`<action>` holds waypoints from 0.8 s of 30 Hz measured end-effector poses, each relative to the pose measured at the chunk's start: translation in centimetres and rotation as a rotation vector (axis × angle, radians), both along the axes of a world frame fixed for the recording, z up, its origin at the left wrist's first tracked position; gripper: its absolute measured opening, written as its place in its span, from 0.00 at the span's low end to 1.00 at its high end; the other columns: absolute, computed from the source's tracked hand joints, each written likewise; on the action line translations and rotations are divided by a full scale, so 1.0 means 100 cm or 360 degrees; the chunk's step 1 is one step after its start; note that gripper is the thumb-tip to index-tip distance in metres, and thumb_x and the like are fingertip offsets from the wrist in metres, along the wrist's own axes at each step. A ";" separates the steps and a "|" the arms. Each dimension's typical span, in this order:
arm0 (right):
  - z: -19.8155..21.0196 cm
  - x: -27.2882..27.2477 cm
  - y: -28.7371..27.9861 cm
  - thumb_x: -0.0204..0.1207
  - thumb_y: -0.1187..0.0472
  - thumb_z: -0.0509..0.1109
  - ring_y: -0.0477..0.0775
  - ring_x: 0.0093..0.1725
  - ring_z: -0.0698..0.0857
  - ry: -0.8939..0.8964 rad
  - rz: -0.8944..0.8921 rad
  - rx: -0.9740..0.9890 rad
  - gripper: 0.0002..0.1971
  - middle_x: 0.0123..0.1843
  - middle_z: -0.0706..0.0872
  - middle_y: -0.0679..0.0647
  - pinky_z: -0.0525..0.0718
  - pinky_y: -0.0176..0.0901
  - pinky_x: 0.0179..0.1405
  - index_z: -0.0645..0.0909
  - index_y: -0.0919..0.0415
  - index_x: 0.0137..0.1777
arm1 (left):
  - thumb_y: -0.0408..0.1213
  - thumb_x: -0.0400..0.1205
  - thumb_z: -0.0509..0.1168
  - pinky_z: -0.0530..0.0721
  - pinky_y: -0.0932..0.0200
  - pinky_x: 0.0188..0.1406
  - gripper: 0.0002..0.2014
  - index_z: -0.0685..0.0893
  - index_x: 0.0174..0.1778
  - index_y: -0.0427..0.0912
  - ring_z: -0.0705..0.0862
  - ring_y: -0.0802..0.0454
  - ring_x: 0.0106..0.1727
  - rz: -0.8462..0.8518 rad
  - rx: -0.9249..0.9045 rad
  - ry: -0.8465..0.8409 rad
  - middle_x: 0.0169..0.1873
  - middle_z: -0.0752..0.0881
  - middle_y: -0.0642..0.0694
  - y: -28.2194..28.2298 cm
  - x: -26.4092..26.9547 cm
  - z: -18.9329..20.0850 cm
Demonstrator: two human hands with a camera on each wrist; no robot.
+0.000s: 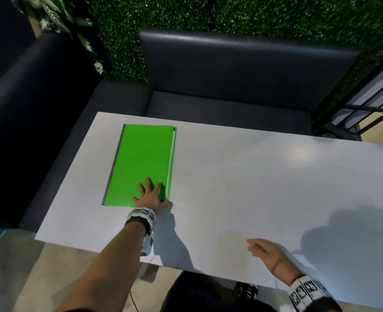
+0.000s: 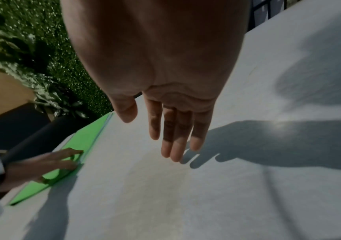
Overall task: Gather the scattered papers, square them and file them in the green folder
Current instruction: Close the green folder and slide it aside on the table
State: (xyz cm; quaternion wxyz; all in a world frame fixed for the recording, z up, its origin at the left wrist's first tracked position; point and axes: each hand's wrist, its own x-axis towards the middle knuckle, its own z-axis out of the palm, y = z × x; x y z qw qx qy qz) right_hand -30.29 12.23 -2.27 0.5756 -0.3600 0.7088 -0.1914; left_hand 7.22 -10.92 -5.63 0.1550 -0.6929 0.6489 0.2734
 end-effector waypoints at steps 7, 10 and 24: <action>-0.011 -0.040 0.057 0.72 0.47 0.80 0.48 0.65 0.85 0.0753 0.0298 -0.0045 0.11 0.68 0.85 0.55 0.68 0.20 0.65 0.85 0.35 0.52 | 0.55 0.77 0.70 0.65 0.18 0.73 0.41 0.56 0.84 0.66 0.42 0.28 0.87 0.0019 0.0070 0.0019 0.88 0.39 0.47 -0.068 0.074 -0.005; -0.020 -0.051 0.073 0.72 0.53 0.76 0.61 0.75 0.78 0.1101 0.0493 -0.0020 0.30 0.86 0.65 0.56 0.67 0.34 0.72 0.79 0.48 0.76 | 0.56 0.77 0.71 0.66 0.22 0.76 0.44 0.54 0.85 0.67 0.41 0.28 0.87 -0.0035 0.0072 -0.0024 0.88 0.38 0.46 -0.079 0.085 -0.009; -0.040 -0.065 0.088 0.72 0.39 0.69 0.72 0.88 0.44 0.1027 0.0839 0.0222 0.54 0.75 0.10 0.39 0.66 0.55 0.81 0.31 0.49 0.84 | 0.43 0.90 0.54 0.67 0.28 0.78 0.29 0.54 0.87 0.62 0.45 0.26 0.87 -0.0032 0.0041 -0.0094 0.88 0.39 0.41 -0.090 0.086 -0.006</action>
